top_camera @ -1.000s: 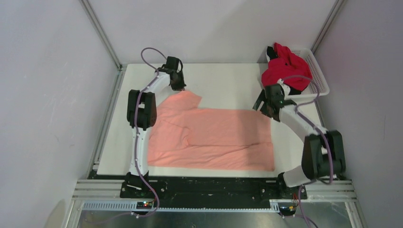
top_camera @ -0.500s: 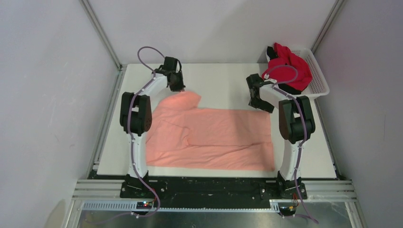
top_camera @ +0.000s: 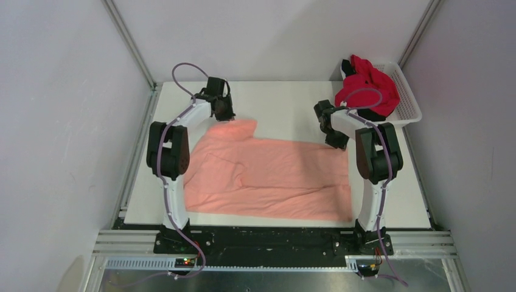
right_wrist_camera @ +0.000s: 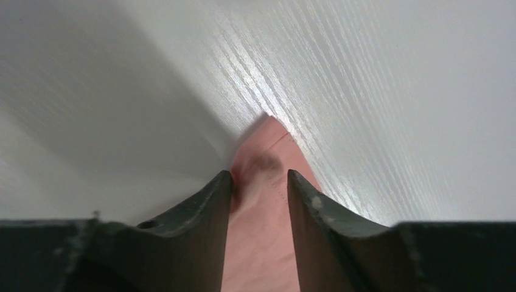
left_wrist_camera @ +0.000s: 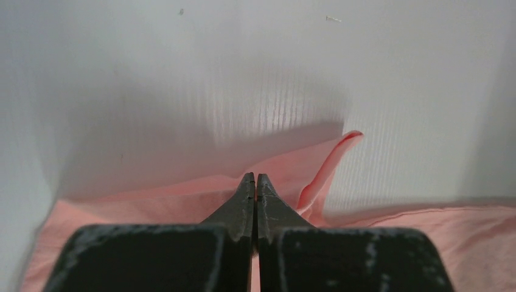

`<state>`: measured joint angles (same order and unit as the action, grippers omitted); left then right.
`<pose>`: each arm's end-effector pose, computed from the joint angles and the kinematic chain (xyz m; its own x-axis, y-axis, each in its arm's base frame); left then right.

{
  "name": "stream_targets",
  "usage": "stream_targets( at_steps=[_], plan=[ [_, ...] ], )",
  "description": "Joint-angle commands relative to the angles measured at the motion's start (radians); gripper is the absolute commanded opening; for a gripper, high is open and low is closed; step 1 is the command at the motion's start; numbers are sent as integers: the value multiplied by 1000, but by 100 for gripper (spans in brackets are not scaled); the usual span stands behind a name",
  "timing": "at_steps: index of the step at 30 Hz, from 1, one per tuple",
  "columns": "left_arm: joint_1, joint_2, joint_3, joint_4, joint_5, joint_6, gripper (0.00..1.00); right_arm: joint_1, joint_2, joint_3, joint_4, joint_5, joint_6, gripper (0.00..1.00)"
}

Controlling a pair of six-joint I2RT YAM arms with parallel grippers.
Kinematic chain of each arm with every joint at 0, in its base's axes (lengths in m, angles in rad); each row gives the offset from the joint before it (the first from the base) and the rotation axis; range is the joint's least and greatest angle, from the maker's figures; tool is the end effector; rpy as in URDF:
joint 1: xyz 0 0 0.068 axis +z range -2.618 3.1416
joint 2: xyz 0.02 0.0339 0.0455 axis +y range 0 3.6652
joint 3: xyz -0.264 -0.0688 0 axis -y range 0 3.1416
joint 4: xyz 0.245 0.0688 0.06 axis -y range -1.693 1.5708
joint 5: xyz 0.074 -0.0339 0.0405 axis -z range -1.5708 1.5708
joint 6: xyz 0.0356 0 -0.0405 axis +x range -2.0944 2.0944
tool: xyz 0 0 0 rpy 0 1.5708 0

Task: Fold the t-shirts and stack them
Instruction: Grab the side of the flattened tshirt furthest away from the robot with both arms, then fold the other side of the tshirt into a rectangle

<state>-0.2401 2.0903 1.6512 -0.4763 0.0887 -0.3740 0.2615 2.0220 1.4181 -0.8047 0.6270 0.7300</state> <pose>0.4510 -0.1136 0.2060 -0.8225 -0.1733 -0.5417 -0.0120 0.9575 -0.2880 0.3797 0.0800 0.1599 -0.7890 0.3479 -0.5065 0.5479 0.7713 -0.3238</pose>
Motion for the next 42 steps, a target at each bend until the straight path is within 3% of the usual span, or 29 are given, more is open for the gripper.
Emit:
stream_targets(
  at_steps=[1, 6, 9, 19, 23, 32, 42],
  plan=[
    [-7, -92, -22, 53, -19, 13, 0, -4, 1, -15, -6, 34, 31, 36],
    [-5, -70, -1, 62, -34, 15, 0, -10, 6, -15, 42, 26, 24, 19],
    [-1, -46, 36, 68, -39, 17, 0, -17, 4, -13, 70, 14, 9, 0],
    [50, 110, 289, 72, 28, 29, 0, -38, 62, 154, 103, -18, -75, 0],
    [51, 123, 300, 72, 97, 53, 0, -15, 59, 173, 98, 7, -100, 0],
    [15, -42, 79, 73, 174, 107, 0, 17, -63, 42, 99, -13, -84, 0],
    [-79, -377, -348, 134, 56, 75, 0, 76, -220, -119, 82, -4, -50, 0]
  ],
)
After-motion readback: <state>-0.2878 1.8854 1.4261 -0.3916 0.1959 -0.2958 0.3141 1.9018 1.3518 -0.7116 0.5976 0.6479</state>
